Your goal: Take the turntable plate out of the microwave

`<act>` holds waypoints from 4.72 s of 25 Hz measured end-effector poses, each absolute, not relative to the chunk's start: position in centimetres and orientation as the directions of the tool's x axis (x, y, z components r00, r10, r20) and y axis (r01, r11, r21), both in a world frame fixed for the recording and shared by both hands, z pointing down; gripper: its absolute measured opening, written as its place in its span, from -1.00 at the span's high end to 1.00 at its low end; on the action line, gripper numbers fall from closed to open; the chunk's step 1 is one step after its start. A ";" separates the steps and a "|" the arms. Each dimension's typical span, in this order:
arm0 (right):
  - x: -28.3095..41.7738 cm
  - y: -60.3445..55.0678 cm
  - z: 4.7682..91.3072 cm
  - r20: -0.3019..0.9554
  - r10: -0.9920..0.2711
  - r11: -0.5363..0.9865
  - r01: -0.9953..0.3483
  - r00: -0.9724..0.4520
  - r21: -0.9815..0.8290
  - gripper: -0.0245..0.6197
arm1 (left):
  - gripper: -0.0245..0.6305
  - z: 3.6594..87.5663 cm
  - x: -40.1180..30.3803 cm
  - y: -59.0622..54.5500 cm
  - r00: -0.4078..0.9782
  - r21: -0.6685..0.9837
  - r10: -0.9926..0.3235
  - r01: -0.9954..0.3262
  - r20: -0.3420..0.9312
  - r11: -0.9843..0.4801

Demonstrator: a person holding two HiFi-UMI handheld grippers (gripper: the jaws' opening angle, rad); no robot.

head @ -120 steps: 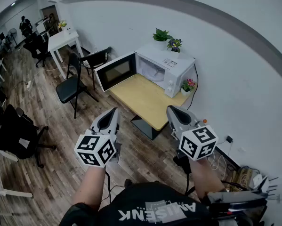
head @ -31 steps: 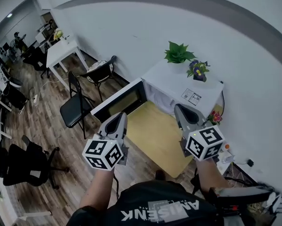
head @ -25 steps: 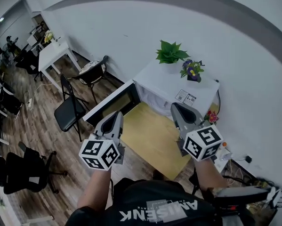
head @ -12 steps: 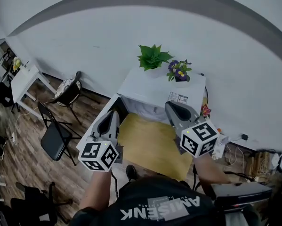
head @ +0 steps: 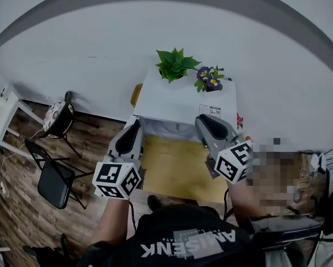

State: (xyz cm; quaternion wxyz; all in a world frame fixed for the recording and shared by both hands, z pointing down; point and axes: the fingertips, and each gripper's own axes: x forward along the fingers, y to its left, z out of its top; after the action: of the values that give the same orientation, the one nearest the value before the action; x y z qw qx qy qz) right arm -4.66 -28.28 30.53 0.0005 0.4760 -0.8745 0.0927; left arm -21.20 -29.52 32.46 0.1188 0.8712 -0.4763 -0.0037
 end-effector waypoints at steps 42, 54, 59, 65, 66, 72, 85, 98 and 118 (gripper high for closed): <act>-0.8 -30.4 58.8 0.402 -0.789 0.115 -0.754 -0.465 -0.647 0.12 | 0.19 57.9 -17.1 -33.5 0.615 0.641 -0.675 -0.719 0.408 -0.269; -2.2 -32.6 65.5 0.445 -0.766 -0.019 -0.676 -0.464 -0.737 0.12 | 0.19 65.7 -15.0 -37.2 0.620 0.785 -0.646 -0.617 0.445 -0.051; -2.4 -33.6 66.7 0.454 -0.767 -0.066 -0.649 -0.453 -0.758 0.12 | 0.17 67.6 -14.3 -39.0 0.608 0.815 -0.647 -0.578 0.459 0.035; -2.8 -34.8 67.5 0.462 -0.763 -0.113 -0.611 -0.451 -0.783 0.12 | 0.17 69.0 -13.1 -40.0 0.611 0.824 -0.628 -0.560 0.482 0.087; -2.9 -35.0 67.6 0.464 -0.762 -0.118 -0.608 -0.451 -0.785 0.12 | 0.18 69.3 -13.0 -40.1 0.612 0.823 -0.623 -0.559 0.487 0.095; -3.3 -35.6 68.0 0.472 -0.748 -0.130 -0.594 -0.467 -0.794 0.12 | 0.58 68.5 -12.6 -39.7 0.651 0.844 -0.608 -0.532 0.454 0.061; -3.8 -35.0 68.8 0.432 -0.735 -0.099 -0.547 -0.523 -0.831 0.12 | 0.69 68.1 -12.3 -34.2 0.725 0.900 -0.573 -0.433 0.382 0.051; -5.2 -32.8 67.8 0.321 -0.719 -0.056 -0.409 -0.617 -0.911 0.60 | 0.66 68.3 -13.6 -29.1 0.738 0.908 -0.575 -0.417 0.354 0.024; -4.1 -28.0 66.0 0.219 -0.640 0.079 -0.347 -0.737 -0.935 0.76 | 0.59 68.2 -15.4 -30.3 0.698 0.917 -0.644 -0.399 0.314 0.015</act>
State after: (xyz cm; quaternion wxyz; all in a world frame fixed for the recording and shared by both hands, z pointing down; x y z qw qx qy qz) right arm -4.08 -28.01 65.98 -0.1247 0.3406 -0.7239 0.5869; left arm -15.44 -30.34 68.23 0.6053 0.6946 -0.3754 -0.1011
